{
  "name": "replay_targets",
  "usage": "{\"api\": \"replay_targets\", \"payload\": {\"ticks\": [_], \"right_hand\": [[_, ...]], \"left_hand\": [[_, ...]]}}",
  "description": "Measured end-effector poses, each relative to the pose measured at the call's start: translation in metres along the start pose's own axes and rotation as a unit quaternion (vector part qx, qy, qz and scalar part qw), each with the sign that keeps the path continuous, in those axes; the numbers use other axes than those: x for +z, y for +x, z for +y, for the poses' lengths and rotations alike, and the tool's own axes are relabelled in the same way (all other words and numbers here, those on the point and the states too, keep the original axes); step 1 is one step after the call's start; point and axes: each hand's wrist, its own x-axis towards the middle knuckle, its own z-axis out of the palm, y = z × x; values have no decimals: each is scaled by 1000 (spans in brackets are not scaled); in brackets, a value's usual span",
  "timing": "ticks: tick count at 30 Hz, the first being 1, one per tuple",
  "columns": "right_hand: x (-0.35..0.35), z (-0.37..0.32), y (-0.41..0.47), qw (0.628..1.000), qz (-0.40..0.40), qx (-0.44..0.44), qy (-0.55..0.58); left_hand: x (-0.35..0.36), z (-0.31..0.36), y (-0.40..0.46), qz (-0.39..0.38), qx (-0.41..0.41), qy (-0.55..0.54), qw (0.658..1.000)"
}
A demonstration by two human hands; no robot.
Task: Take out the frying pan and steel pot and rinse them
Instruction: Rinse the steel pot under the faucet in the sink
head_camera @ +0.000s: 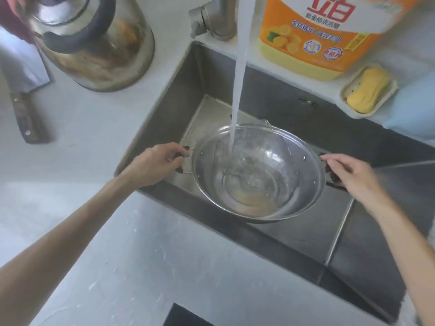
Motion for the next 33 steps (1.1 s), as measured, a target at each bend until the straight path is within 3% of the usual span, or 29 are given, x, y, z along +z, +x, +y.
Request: {"api": "replay_targets", "payload": {"ticks": [3,7,12,18,23,28,33], "right_hand": [[-27,-35,2,993,18,-78,-81],[-45,-58,-1,980,79,-150,-102],[-38,-48,-12,966,112,-221,-77],[16,2,-24,992,77,-97,31],[56,32,-24,997,33,3,72],[42,21,-14,996,43,-9,72],[-8,-27,-3,994,67,-81,5]], "left_hand": [[31,-2,5,-48,-3,15,999],[47,6,14,-68,11,-18,997],[32,5,14,40,22,-67,997],[-11,7,-11,136,60,-26,989],[-34,30,-27,159,77,0,984],[-32,16,-20,99,25,37,994],[10,1,-9,7,-21,44,999]]}}
